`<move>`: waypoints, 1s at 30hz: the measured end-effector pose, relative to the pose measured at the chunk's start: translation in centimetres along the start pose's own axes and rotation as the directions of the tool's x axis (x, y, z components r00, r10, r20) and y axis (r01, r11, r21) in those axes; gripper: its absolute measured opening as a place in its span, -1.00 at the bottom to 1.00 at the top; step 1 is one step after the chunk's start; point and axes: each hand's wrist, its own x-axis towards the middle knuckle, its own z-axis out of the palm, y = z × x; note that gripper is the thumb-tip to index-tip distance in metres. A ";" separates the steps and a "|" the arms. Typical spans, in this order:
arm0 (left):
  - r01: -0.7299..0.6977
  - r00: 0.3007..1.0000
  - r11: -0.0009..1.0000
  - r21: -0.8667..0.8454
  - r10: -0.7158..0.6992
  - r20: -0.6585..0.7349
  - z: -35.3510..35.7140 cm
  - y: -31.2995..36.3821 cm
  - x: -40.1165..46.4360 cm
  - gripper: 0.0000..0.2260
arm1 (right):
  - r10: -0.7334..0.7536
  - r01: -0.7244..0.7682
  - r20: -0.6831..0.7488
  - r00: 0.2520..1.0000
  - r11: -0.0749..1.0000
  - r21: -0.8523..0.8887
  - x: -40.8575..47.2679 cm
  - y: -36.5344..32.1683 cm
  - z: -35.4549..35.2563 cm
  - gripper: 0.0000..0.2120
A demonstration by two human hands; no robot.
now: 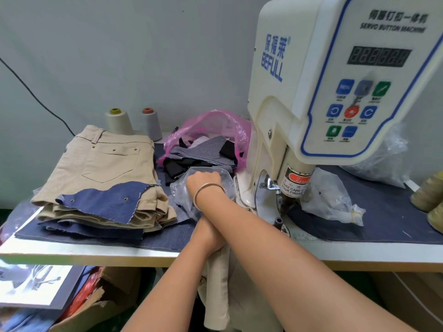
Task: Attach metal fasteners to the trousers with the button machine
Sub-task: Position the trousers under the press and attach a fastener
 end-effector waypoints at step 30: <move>-0.091 0.994 0.974 0.205 0.079 0.070 -0.1 0.6 0.2 -0.78 | 0.070 -0.078 0.100 0.993 0.994 0.079 -0.5 0.8 0.4 -0.61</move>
